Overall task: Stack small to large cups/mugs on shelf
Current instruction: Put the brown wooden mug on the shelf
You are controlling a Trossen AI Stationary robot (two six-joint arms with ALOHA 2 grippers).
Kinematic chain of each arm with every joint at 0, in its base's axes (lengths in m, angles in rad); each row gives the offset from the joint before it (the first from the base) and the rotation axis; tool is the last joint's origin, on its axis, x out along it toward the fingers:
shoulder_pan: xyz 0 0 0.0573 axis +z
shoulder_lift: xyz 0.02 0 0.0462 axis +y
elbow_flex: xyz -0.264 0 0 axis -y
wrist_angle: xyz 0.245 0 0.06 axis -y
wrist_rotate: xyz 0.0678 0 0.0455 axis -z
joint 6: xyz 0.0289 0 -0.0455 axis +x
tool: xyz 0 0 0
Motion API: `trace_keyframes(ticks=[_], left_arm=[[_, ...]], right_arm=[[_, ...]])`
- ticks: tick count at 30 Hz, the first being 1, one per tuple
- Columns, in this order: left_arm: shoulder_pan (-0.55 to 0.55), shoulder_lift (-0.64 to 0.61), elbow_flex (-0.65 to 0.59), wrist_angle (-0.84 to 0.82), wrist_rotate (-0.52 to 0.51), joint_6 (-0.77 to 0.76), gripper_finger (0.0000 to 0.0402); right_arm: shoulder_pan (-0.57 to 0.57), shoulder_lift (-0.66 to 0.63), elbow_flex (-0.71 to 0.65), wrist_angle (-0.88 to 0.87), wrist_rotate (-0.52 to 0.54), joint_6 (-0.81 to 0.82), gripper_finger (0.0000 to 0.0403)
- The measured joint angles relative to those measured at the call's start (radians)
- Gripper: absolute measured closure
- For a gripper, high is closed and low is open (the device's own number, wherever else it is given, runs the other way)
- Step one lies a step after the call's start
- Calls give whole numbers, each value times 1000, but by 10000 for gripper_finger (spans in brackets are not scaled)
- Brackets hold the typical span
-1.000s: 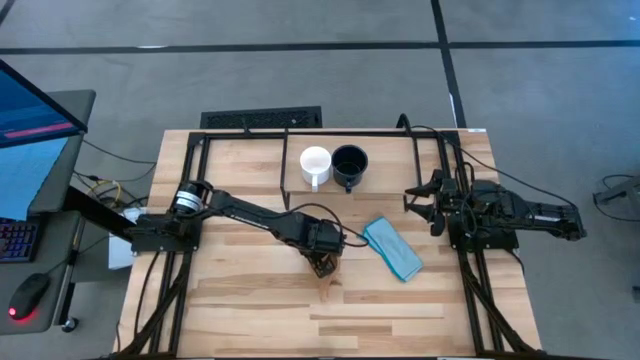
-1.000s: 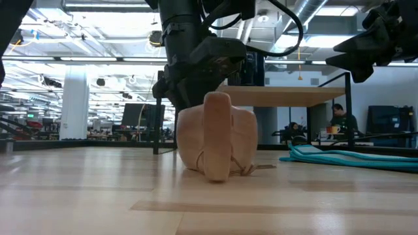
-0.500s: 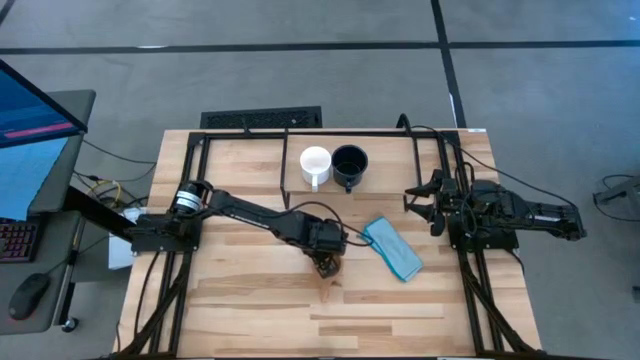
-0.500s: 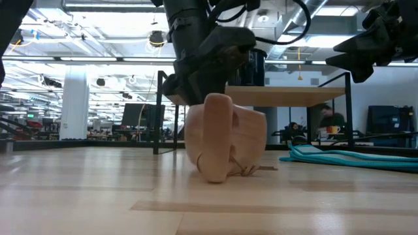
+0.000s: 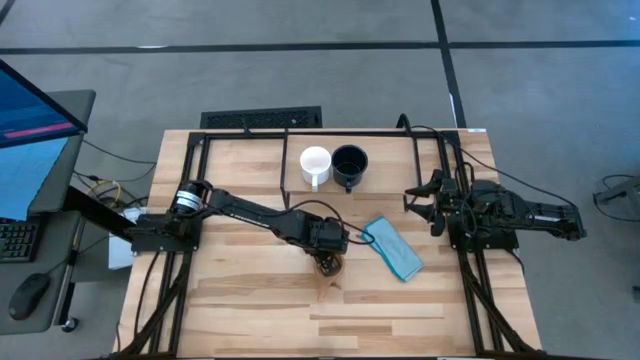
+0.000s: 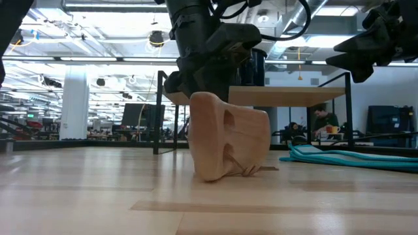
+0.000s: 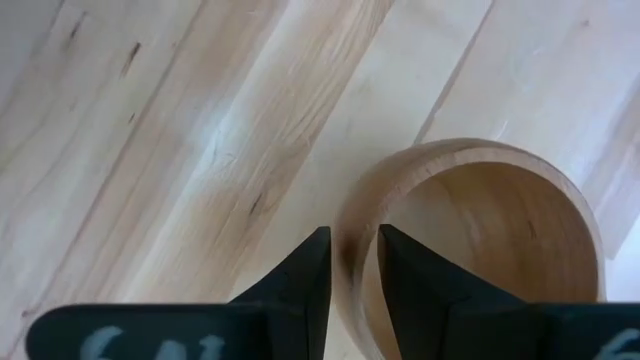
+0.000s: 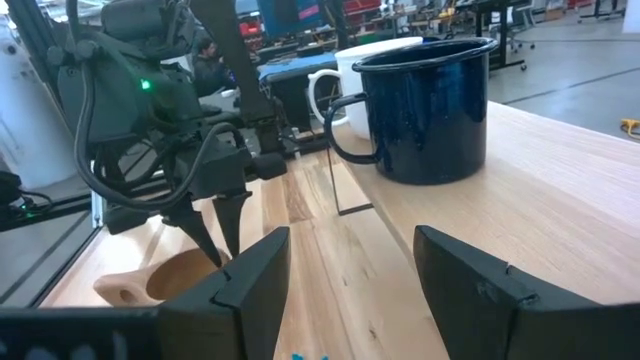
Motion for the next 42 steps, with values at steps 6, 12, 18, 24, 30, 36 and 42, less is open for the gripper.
trace_keyframes(ticks=[6,12,18,24,30,36,42], left_arm=[[4,0,0,-3,-3,32,318],[6,0,0,5,43,58,249],[2,-1,0,70,18,153,170],[-17,-56,0,77,-114,208,149],[-83,-182,1,20,-402,222,148],[-187,-312,-57,-79,-650,134,148],[-282,-470,-273,-53,-740,-29,148]], right_arm=[[0,0,0,0,-29,1,168],[0,0,0,-1,-30,0,168],[0,0,0,-1,-30,0,168],[0,0,0,-1,-29,0,168],[0,0,0,-1,-29,5,168],[0,0,0,5,-45,29,168],[0,0,0,9,-48,28,168]])
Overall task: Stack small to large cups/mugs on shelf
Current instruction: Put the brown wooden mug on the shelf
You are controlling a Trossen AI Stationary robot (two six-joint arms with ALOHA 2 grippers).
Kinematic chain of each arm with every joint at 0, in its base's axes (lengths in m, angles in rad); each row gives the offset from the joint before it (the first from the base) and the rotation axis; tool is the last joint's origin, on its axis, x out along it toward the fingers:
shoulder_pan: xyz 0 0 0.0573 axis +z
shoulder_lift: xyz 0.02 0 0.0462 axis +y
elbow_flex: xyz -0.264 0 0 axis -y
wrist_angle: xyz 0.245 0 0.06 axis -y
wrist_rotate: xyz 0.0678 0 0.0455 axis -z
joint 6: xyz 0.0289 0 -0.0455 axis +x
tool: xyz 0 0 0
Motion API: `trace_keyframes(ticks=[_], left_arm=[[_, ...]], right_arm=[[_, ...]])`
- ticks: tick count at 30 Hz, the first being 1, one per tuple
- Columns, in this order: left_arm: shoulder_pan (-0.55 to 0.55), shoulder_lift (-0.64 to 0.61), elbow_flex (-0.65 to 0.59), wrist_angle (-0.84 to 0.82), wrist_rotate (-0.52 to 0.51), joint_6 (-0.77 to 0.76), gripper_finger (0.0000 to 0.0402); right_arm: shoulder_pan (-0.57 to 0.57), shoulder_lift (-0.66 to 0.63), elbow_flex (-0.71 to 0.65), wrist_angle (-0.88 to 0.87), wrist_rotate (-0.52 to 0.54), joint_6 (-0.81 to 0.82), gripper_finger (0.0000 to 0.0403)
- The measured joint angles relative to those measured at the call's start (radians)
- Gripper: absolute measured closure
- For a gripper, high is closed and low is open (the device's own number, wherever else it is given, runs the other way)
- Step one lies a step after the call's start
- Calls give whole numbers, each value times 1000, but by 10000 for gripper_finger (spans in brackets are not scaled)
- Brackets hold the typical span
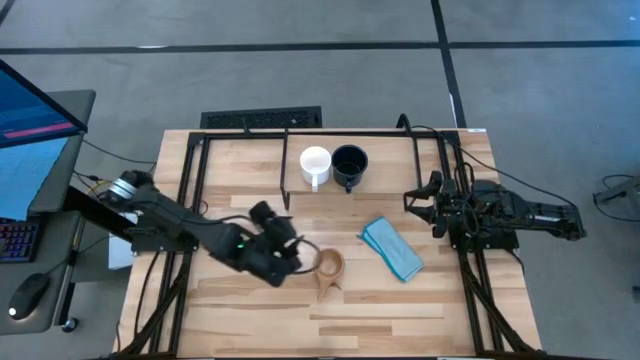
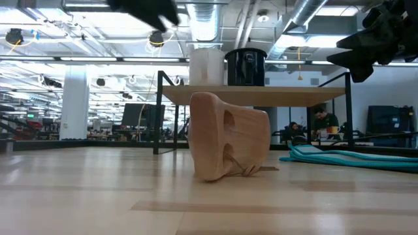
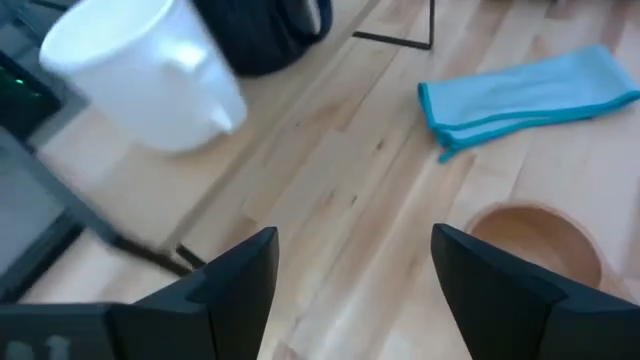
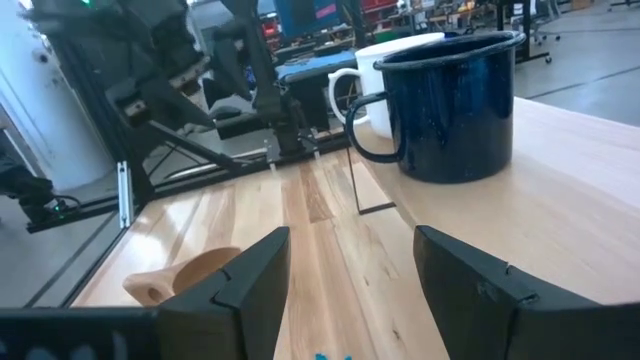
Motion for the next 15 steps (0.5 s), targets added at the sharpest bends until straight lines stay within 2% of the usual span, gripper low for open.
trace_keyframes(ticks=[3,6,15], left_arm=[[-33,-98,-152,96,-15,-20,148],[-52,-208,-311,241,-11,25,148],[-55,-543,-713,706,166,402,148]], right_arm=[[0,0,0,6,-1,0,168],[0,0,0,20,-1,0,168],[0,0,0,44,-1,-11,168]])
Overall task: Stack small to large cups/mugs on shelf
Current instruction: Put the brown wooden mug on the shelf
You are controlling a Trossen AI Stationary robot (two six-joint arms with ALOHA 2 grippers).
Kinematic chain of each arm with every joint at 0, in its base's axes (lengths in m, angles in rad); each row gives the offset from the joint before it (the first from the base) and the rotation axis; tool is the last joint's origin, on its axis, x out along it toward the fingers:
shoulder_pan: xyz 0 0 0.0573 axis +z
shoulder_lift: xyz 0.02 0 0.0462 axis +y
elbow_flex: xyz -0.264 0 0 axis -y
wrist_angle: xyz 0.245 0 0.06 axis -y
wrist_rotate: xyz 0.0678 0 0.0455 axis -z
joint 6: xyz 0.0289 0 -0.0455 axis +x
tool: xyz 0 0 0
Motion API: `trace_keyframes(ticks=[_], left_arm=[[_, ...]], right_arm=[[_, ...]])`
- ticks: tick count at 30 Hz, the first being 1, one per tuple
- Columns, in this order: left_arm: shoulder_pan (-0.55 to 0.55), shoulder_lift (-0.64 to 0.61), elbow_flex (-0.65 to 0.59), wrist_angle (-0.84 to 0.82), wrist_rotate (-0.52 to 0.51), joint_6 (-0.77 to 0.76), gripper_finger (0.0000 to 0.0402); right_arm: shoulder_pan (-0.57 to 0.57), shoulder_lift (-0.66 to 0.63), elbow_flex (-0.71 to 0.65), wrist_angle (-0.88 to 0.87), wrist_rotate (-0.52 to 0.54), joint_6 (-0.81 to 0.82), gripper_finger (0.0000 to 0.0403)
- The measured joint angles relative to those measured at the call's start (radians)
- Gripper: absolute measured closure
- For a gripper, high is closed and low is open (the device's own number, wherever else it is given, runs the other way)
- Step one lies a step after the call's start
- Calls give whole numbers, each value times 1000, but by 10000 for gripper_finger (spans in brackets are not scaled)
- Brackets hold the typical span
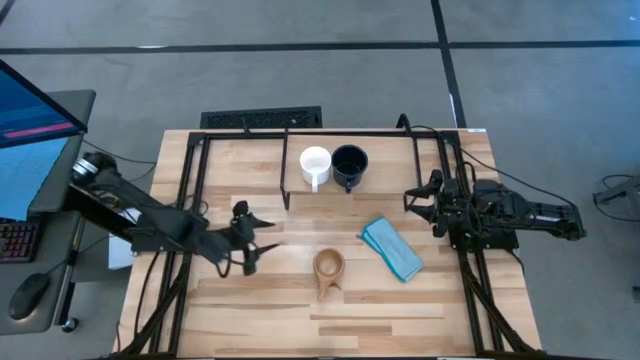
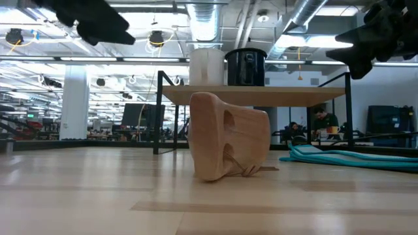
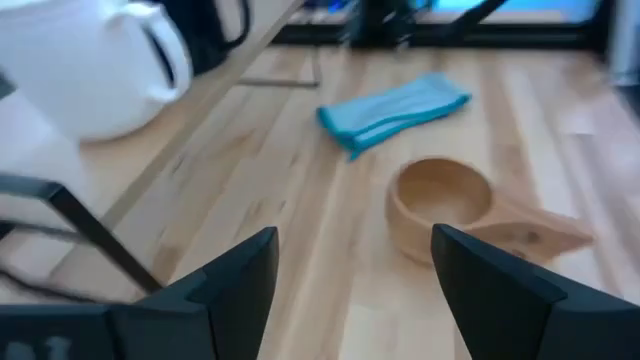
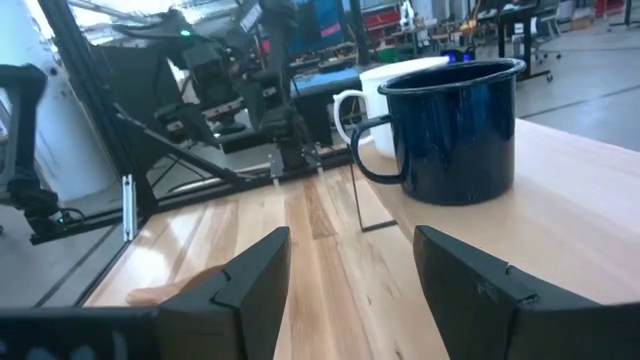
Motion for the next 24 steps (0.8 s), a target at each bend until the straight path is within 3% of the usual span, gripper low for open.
trace_keyframes(ticks=[4,12,24], left_arm=[[3,-145,-128,116,40,130,148],[55,-360,-260,149,158,210,148],[90,-436,-328,215,321,274,148]], right_arm=[[0,0,0,14,0,0,168],[0,0,0,101,0,-39,168],[0,1,0,123,0,-123,168]])
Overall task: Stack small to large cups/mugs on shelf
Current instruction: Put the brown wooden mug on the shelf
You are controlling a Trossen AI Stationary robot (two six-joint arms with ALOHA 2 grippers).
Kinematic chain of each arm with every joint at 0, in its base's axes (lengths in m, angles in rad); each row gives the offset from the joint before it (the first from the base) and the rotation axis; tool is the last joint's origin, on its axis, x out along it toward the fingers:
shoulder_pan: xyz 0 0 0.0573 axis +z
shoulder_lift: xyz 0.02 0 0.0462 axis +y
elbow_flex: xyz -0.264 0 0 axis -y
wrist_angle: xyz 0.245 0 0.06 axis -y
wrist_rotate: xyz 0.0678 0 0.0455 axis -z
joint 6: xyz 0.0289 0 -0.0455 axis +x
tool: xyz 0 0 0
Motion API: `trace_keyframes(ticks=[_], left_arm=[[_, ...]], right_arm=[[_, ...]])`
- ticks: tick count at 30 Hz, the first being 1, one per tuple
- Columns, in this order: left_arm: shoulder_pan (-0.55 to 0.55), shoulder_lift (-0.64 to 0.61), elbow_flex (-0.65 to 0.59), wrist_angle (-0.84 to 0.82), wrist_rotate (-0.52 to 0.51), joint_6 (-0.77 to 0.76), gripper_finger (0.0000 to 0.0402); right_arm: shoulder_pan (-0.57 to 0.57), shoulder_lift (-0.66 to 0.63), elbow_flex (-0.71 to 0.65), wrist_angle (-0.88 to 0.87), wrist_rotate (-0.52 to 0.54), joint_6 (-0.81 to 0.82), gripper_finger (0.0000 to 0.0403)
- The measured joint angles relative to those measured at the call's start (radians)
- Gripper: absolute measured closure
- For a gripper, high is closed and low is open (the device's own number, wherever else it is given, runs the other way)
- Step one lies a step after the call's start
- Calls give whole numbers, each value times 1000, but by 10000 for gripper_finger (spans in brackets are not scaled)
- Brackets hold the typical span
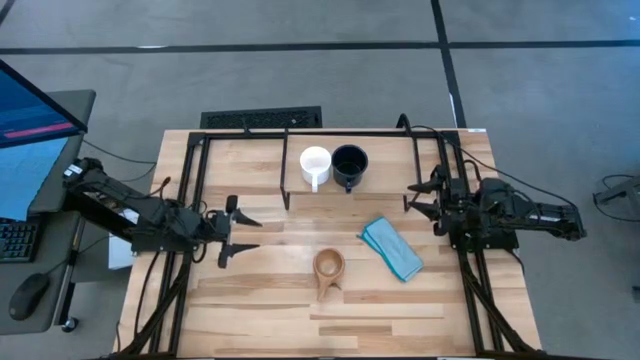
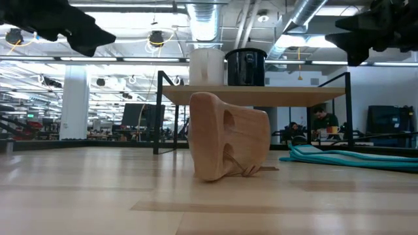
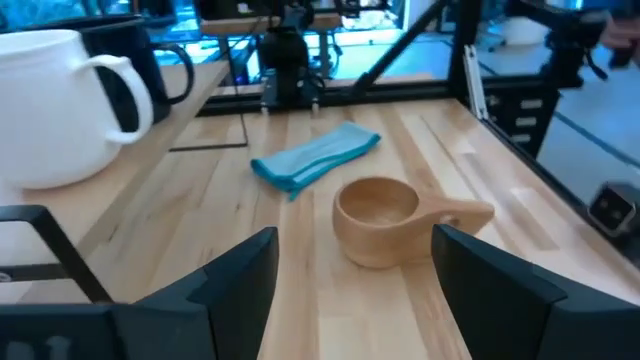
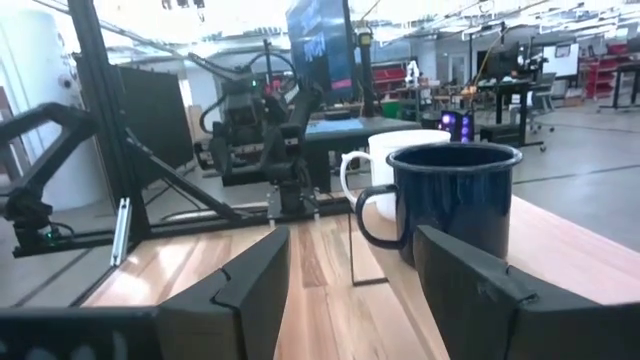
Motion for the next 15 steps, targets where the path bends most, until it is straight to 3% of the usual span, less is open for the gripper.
trace_keyframes(ticks=[8,15], left_arm=[[2,0,-20,70,2,66,148],[53,-118,-19,-4,115,118,148]], right_arm=[[0,0,0,22,2,19,168],[0,0,0,27,2,28,168]])
